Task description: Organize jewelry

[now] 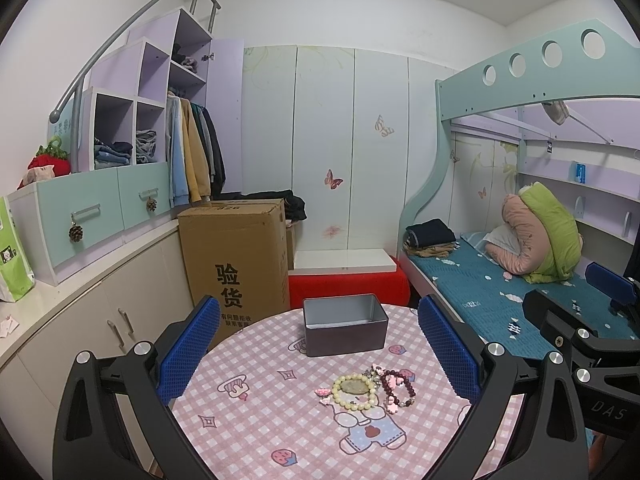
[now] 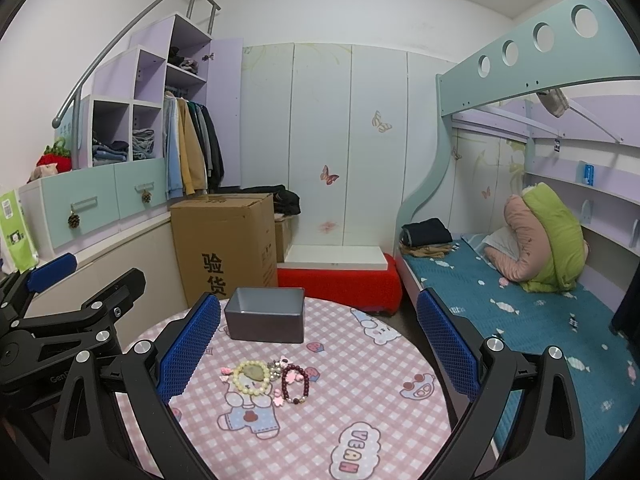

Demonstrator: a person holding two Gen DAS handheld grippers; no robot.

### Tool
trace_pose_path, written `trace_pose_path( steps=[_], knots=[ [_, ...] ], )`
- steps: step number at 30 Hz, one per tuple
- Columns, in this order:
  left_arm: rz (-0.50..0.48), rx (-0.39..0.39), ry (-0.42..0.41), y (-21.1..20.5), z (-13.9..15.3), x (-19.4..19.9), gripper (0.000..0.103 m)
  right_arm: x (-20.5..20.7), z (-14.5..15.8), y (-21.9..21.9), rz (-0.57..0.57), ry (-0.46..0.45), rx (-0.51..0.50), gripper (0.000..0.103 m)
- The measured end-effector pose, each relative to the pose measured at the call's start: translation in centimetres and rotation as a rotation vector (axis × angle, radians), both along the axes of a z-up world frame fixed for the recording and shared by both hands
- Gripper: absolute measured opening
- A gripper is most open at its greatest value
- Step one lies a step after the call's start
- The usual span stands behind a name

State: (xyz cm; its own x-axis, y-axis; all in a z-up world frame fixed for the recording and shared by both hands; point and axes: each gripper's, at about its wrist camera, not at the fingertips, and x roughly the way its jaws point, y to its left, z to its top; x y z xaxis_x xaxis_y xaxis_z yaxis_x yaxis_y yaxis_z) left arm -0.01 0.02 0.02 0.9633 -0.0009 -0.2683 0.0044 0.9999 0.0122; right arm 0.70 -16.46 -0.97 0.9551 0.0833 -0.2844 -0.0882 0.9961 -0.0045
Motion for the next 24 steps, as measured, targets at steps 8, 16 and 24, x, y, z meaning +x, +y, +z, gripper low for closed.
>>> trace_pose_path(
  steps=[8,16,24],
  knots=[
    [-0.001,-0.001,0.002,0.0,0.0,0.0,0.096,0.2,0.0,-0.2,0.0,0.002,0.004,0.095],
    [-0.002,0.0,0.005,0.0,-0.5,0.0,0.096,-0.1,-0.3,0.3,-0.001,0.005,0.006,0.095],
    [0.0,0.006,0.007,-0.5,-1.0,0.2,0.096,0.6,-0.6,-0.1,-0.002,0.01,0.008,0.095]
  ],
)
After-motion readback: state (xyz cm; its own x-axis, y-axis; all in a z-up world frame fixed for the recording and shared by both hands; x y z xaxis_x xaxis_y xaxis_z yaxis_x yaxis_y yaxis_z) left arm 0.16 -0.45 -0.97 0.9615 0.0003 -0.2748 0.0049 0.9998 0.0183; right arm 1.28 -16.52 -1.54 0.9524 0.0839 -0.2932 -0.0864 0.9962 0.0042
